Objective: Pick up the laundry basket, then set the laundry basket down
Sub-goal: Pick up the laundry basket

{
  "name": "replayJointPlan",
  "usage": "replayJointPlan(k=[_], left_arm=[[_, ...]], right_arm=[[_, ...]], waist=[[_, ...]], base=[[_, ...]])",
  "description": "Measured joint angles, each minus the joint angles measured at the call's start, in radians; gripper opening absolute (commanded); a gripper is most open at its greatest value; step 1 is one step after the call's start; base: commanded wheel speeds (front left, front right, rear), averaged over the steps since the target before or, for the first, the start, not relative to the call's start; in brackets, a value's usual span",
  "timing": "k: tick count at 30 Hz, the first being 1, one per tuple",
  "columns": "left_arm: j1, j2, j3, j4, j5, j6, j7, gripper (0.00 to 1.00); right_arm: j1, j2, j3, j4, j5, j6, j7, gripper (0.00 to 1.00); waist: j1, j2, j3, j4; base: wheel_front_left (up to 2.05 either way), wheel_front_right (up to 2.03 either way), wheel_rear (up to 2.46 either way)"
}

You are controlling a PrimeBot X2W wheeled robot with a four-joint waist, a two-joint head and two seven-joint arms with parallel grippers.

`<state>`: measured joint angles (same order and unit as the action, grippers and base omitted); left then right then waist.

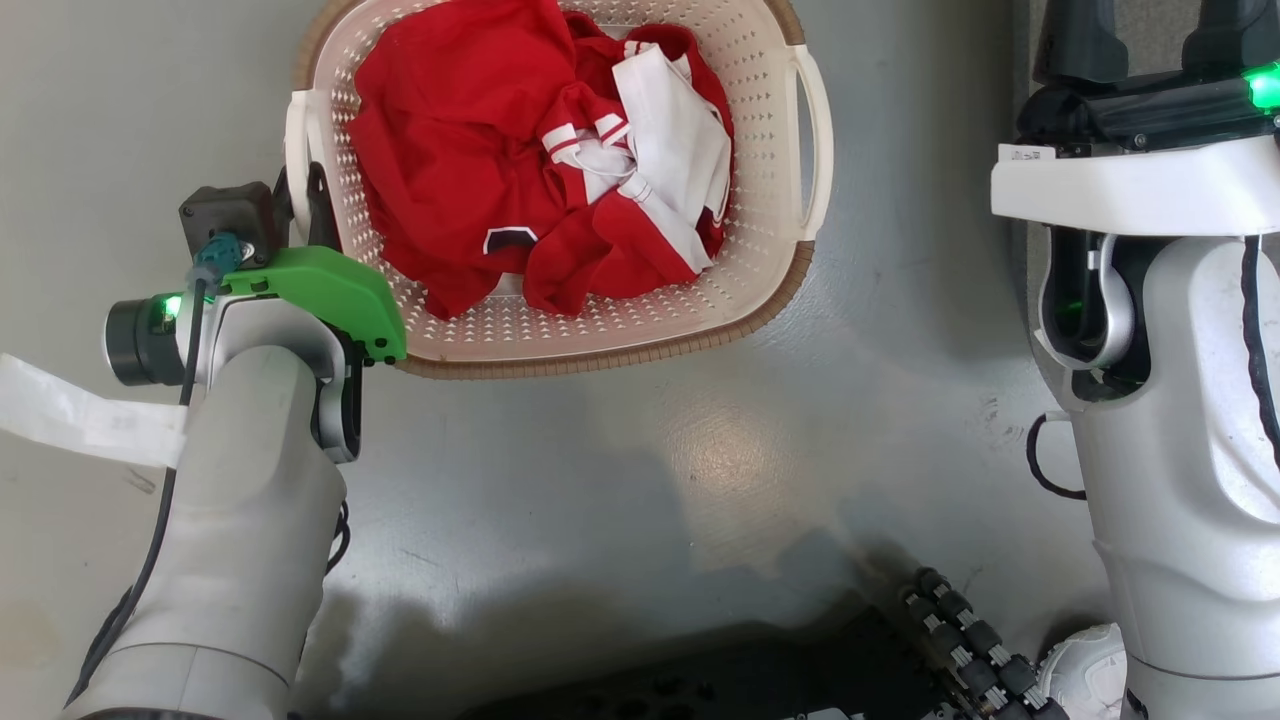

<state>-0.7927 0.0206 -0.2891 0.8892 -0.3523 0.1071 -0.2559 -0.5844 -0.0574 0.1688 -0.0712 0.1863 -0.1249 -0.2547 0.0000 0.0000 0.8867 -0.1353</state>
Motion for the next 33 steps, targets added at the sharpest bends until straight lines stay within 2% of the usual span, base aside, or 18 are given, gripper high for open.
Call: replayJointPlan(k=[1,2,3,5,6,18,33], left_arm=[[0.000,0.000,0.000,0.000,0.001,0.000,0.000,0.00],[-0.001,0.000,0.000,0.000,0.001,0.000,0.000,0.15],[-0.001,0.000,0.000,-0.001,0.002,0.000,0.000,0.42],[-0.002,0.001,0.000,-0.002,0.005,0.003,0.000,0.89],[-0.002,0.001,0.001,-0.003,0.005,0.007,0.000,1.00],[-0.003,0.002,0.013,-0.038,0.017,0.008,0.000,1.00],[-0.001,0.007,0.073,-0.261,0.068,0.009,0.000,1.00]], right_arm=[[0.000,0.000,0.000,0.000,0.000,0.000,0.000,1.00],[0.000,0.000,0.000,0.000,0.000,0.000,0.000,1.00],[0.000,0.000,0.000,0.001,0.000,0.000,0.000,1.00],[0.000,0.000,0.000,0.002,0.000,0.000,0.000,1.00],[0.000,0.000,-0.001,0.002,0.000,0.000,0.000,1.00],[0.000,0.000,-0.002,0.003,0.000,0.000,0.000,1.00],[0.011,0.000,-0.032,0.041,0.007,0.000,0.000,1.00]], waist=[[0.0000,0.0000,-0.001,0.000],[0.0000,0.0000,-0.001,-0.001],[0.0000,0.0000,-0.002,-0.001],[0.0000,0.0000,-0.003,-0.001],[0.0000,0.0000,-0.004,-0.001],[0.0000,0.0000,-0.013,0.002],[-0.0001,0.0000,-0.092,0.012]], base=[[0.00,0.00,0.00],[0.00,0.00,0.00],[0.00,0.00,0.00],[0.00,0.00,0.00],[0.00,0.00,0.00],[0.00,0.00,0.00],[0.00,0.00,0.00]])
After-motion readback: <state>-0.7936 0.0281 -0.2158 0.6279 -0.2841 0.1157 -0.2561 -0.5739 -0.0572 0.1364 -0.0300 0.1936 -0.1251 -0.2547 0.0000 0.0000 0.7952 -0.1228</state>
